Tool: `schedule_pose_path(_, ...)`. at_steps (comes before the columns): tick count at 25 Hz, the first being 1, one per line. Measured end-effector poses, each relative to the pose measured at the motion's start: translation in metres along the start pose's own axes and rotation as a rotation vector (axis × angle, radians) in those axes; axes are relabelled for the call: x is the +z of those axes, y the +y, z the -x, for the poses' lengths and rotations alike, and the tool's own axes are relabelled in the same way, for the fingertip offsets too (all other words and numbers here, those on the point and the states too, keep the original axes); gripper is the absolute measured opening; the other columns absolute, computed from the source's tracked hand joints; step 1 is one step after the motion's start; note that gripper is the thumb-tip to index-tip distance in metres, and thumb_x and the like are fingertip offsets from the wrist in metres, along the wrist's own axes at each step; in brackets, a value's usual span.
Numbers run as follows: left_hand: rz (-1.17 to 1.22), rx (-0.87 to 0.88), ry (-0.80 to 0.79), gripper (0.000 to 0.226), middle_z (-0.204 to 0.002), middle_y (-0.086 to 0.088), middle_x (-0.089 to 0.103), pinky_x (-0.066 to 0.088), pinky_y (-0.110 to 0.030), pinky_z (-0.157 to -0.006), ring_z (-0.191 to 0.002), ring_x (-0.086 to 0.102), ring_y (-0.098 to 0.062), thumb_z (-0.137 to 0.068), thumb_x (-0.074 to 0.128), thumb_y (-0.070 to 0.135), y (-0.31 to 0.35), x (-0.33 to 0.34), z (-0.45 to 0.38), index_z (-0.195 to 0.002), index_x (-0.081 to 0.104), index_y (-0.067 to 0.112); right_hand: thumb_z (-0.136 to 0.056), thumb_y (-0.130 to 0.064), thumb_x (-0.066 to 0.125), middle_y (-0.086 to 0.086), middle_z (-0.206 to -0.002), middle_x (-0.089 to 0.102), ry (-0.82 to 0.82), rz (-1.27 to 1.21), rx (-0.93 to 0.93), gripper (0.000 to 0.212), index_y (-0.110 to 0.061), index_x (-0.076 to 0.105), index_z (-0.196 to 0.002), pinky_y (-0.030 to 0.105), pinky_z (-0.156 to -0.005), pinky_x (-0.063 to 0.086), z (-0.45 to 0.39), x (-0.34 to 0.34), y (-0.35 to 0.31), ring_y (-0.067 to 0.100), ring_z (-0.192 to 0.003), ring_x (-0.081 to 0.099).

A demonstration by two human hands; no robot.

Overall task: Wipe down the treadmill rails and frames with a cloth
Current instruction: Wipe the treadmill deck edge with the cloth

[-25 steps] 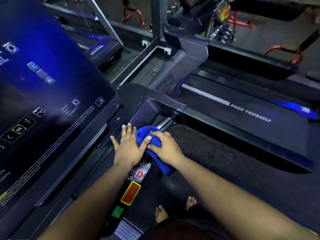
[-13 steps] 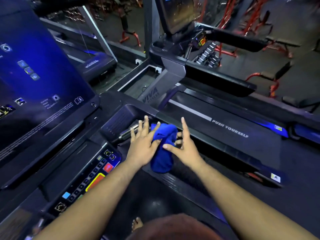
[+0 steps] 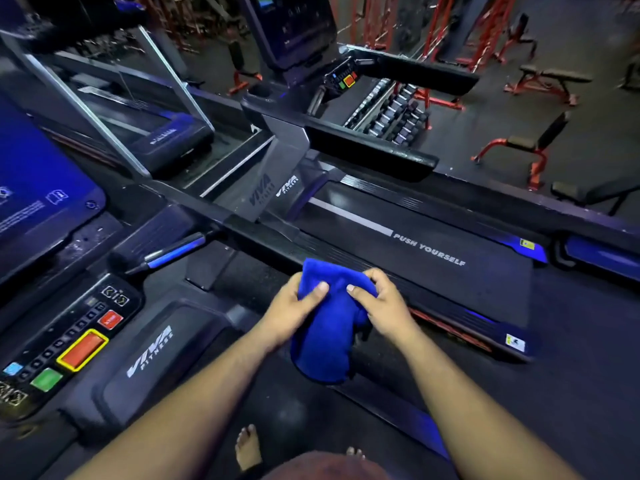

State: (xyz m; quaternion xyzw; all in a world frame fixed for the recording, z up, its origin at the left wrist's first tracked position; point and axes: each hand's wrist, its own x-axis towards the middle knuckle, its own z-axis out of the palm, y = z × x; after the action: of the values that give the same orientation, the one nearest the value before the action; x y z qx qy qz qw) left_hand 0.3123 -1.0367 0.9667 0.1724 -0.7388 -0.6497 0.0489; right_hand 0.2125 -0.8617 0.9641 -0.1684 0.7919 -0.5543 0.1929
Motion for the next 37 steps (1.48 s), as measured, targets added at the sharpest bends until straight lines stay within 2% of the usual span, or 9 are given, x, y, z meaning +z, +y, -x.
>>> schedule_pose_path(3,-0.203,-0.095,0.006,0.042,-0.087,0.009,0.077,0.056,-0.035,-0.081,-0.088,0.072,-0.012,-0.071,0.071,0.063,-0.006,0.031,-0.005,-0.088,0.073,0.025,-0.086,-0.036,0.07,-0.009,-0.077,0.065,0.053,0.339,0.027,0.017,-0.026,0.057,-0.085,0.032,-0.068,0.047,-0.001,-0.027,0.008,0.011,-0.072,0.06)
schedule_pose_path(6,-0.618,-0.236,-0.021,0.056,-0.076,0.003,0.07,0.051,-0.038,-0.081,-0.081,0.067,-0.021,-0.08,0.053,0.077,-0.002,0.046,-0.021,-0.067,0.062,0.023,-0.084,-0.039,0.071,-0.009,-0.078,0.066,0.068,0.413,0.048,0.017,-0.027,0.058,-0.084,0.033,-0.071,0.048,-0.011,-0.051,0.003,0.018,-0.077,0.061)
schedule_pose_path(9,-0.785,-0.259,-0.06,0.059,-0.099,-0.002,0.073,0.044,-0.044,-0.097,-0.101,0.065,-0.027,-0.089,0.036,0.076,0.002,0.062,-0.035,-0.088,0.066,0.026,-0.083,-0.043,0.069,-0.008,-0.088,0.068,0.152,0.524,0.075,0.021,-0.028,0.056,-0.09,0.036,-0.076,0.05,-0.025,-0.062,-0.005,0.023,-0.085,0.063)
schedule_pose_path(12,-0.865,-0.214,0.017,0.058,-0.114,-0.005,0.069,0.038,-0.047,-0.098,-0.114,0.059,-0.03,-0.097,0.031,0.065,-0.006,0.068,-0.05,-0.108,0.065,0.019,-0.088,-0.04,0.065,0.003,-0.125,0.06,0.336,0.872,-0.18,0.04,-0.025,0.051,-0.122,0.052,-0.101,0.041,-0.036,-0.044,0.009,0.03,-0.116,0.056)
schedule_pose_path(16,-0.938,-0.129,0.167,0.039,-0.113,0.0,0.067,0.041,-0.044,-0.089,-0.112,0.058,-0.027,-0.094,0.048,0.057,-0.037,0.032,-0.062,-0.107,0.059,0.023,-0.089,-0.071,0.037,0.008,-0.163,0.021,-0.099,1.191,-0.226,0.081,-0.03,0.017,-0.156,0.068,-0.114,0.013,-0.025,0.01,0.06,0.035,-0.149,0.02)
schedule_pose_path(21,-1.063,0.067,0.189,0.058,-0.144,0.0,0.046,0.038,-0.045,-0.103,-0.134,0.043,-0.023,-0.089,0.058,0.054,-0.074,-0.054,-0.078,-0.138,0.048,0.024,-0.092,-0.06,0.044,0.013,-0.154,0.037,-0.089,1.35,-0.255,0.079,-0.027,0.013,-0.157,0.058,-0.1,0.041,-0.066,0.044,0.063,0.036,-0.134,0.042)
schedule_pose_path(26,-1.22,-0.011,0.071,0.085,-0.167,0.0,-0.001,0.008,-0.057,-0.12,-0.153,0.0,-0.017,-0.093,0.049,0.058,-0.094,-0.13,-0.11,-0.158,0.008,0.02,-0.092,-0.053,0.049,0.017,-0.144,0.046,-0.158,1.427,-0.335,0.076,-0.019,0.022,-0.155,0.048,-0.083,0.051,-0.115,0.088,0.038,0.035,-0.116,0.054)
schedule_pose_path(31,-1.344,0.093,-0.054,0.09,-0.166,-0.001,-0.01,-0.001,-0.063,-0.118,-0.153,-0.006,-0.018,-0.095,0.043,0.061,-0.102,-0.162,-0.117,-0.157,-0.005,0.019,-0.093,-0.052,0.052,0.018,-0.144,0.043,-0.171,1.411,-0.37,0.073,-0.029,0.021,-0.155,0.048,-0.079,0.052,-0.104,0.075,0.041,0.037,-0.115,0.052)
schedule_pose_path(37,-1.433,0.006,0.017,0.095,-0.166,-0.003,-0.011,-0.004,-0.07,-0.114,-0.153,-0.005,-0.017,-0.093,0.047,0.059,-0.106,-0.207,-0.135,-0.156,-0.009,0.015,-0.098,-0.05,0.043,0.022,-0.139,0.045,-0.124,1.419,-0.471,0.069,-0.025,0.018,-0.156,0.047,-0.08,0.049,-0.166,0.168,0.013,0.037,-0.11,0.051)
